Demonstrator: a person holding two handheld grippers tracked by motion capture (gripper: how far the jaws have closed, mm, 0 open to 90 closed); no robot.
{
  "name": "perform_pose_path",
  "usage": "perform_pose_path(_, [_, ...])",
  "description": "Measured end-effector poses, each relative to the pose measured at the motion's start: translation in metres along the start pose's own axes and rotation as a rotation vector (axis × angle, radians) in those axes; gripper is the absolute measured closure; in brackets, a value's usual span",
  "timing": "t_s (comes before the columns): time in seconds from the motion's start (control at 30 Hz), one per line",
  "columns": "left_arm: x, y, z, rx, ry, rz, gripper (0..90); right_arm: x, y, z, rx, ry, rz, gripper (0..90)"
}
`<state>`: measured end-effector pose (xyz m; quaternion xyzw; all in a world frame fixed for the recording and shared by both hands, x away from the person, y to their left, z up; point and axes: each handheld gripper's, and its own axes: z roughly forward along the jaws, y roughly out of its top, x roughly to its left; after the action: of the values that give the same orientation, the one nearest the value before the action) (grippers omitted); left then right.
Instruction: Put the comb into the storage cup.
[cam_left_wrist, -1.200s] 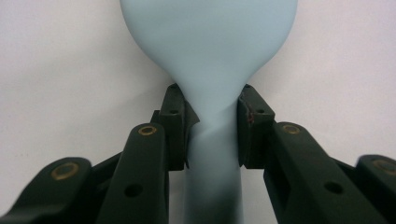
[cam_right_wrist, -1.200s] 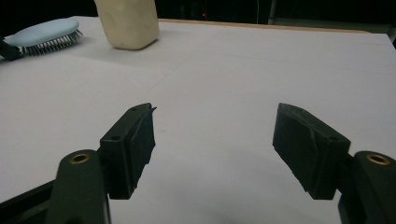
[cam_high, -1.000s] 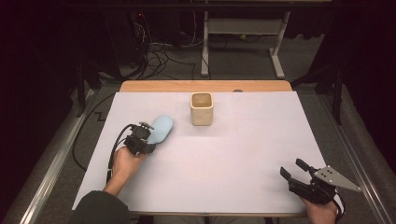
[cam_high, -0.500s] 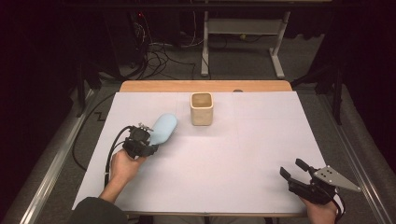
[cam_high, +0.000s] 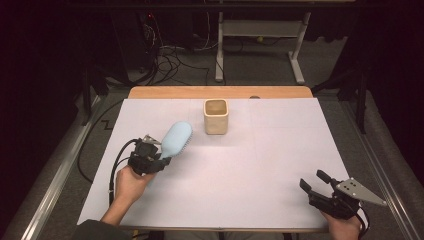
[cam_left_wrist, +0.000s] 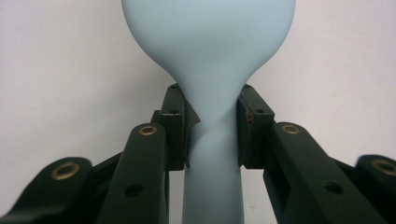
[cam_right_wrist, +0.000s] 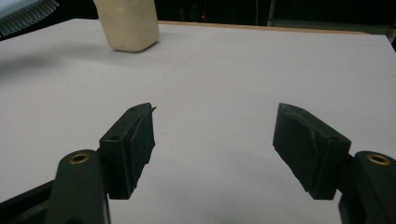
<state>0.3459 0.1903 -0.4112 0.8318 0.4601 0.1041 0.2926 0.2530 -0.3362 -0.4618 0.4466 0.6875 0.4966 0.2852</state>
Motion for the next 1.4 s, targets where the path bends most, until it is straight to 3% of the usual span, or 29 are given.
perform_pose_path(0.13, [-0.004, -0.005, -0.006, -0.042, -0.02, 0.002, 68.9, 0.0, 0.0, 0.0, -0.001, -0.005, 0.0, 29.9])
perform_pose_path(0.6, [-0.026, -0.019, -0.018, -0.106, -0.079, 0.04, 68.8, 0.0, 0.0, 0.0, -0.008, -0.011, 0.0, 29.6])
perform_pose_path(1.4, [-0.055, -0.022, -0.009, -0.141, -0.15, 0.103, 68.8, 0.003, 0.001, 0.001, -0.012, -0.004, -0.007, 28.9])
